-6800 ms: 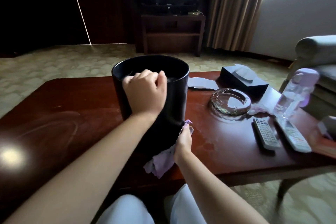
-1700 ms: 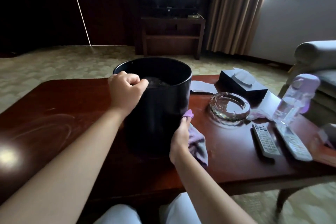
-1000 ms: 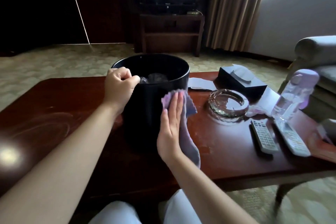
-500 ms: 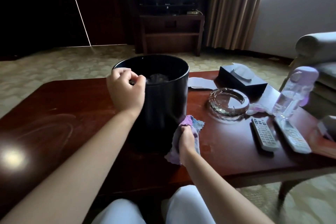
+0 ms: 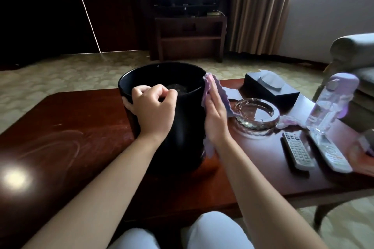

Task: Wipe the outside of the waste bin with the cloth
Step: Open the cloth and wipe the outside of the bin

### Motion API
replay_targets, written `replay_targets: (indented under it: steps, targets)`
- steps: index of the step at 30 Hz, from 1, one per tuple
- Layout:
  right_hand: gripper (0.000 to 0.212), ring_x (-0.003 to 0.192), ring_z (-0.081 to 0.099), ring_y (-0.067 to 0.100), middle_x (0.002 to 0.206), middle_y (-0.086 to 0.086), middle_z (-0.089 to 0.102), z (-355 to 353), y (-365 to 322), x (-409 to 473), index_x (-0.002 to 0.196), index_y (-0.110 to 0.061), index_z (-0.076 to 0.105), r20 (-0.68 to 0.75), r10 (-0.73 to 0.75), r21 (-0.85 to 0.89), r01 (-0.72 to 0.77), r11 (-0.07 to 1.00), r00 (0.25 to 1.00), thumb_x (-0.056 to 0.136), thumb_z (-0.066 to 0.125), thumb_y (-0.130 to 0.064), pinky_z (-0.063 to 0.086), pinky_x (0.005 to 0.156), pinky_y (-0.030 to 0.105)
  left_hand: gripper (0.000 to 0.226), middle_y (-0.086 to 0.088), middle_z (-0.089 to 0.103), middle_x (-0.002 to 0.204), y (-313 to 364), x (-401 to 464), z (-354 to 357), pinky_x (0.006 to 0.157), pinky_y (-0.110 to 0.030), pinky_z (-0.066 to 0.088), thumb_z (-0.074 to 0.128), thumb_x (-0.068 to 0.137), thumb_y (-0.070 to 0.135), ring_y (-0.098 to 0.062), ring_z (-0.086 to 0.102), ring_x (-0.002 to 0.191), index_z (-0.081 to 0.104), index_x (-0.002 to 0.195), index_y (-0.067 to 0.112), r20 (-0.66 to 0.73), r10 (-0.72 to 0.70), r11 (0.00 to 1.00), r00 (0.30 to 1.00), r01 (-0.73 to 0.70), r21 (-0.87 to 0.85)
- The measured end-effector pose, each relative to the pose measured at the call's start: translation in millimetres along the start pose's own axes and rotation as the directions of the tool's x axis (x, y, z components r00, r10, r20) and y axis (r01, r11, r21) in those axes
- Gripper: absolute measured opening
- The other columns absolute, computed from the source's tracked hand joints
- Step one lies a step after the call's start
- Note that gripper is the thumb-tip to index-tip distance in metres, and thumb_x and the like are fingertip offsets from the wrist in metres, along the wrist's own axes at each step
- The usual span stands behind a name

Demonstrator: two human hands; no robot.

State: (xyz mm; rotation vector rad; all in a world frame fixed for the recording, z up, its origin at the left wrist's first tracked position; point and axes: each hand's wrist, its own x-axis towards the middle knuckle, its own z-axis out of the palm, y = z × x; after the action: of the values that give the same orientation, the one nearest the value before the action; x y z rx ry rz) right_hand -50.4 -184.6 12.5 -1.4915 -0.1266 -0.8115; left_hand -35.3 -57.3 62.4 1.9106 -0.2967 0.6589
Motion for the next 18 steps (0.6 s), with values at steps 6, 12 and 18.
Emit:
replay_targets:
  steps: [6,12,18]
  targets:
    - [0.056,0.137,0.029,0.001,0.144,-0.001,0.036,3.6,8.3,-8.3,0.139,-0.008,0.037,-0.099,-0.091,-0.151,0.075,0.986,0.991,0.085,0.040,0.010,0.023,0.116,0.030,0.024,0.009,0.045,0.080,-11.5,3.0,-10.6,0.112,-0.049,-0.003,0.042,0.061,0.051,0.004,0.042,0.088,0.041,0.047,0.032,-0.012,0.032,0.999,0.999,-0.032,-0.042]
    - [0.057,0.134,0.036,0.011,0.140,0.003,0.041,21.4,-13.6,-28.2,0.136,0.003,0.043,-0.029,-0.337,-0.392,0.300,0.870,0.941,0.085,0.066,-0.008,0.027,0.114,0.027,0.023,0.012,0.040,0.072,-9.3,2.2,-10.3,0.111,-0.052,0.003,0.039,0.062,0.051,-0.001,0.039,0.088,0.039,0.048,0.033,-0.015,0.054,0.999,0.998,-0.054,0.000]
    - [0.037,0.135,0.037,0.023,0.139,0.012,0.042,18.5,-4.0,-25.4,0.128,0.008,0.049,-0.099,-0.367,-0.269,0.330,0.905,0.925,0.092,0.040,0.003,0.028,0.114,0.037,0.024,0.014,0.040,0.071,-7.3,1.0,-12.6,0.112,-0.051,-0.002,0.039,0.063,0.050,-0.005,0.041,0.091,0.039,0.048,0.032,0.008,0.049,0.998,0.999,-0.049,-0.034]
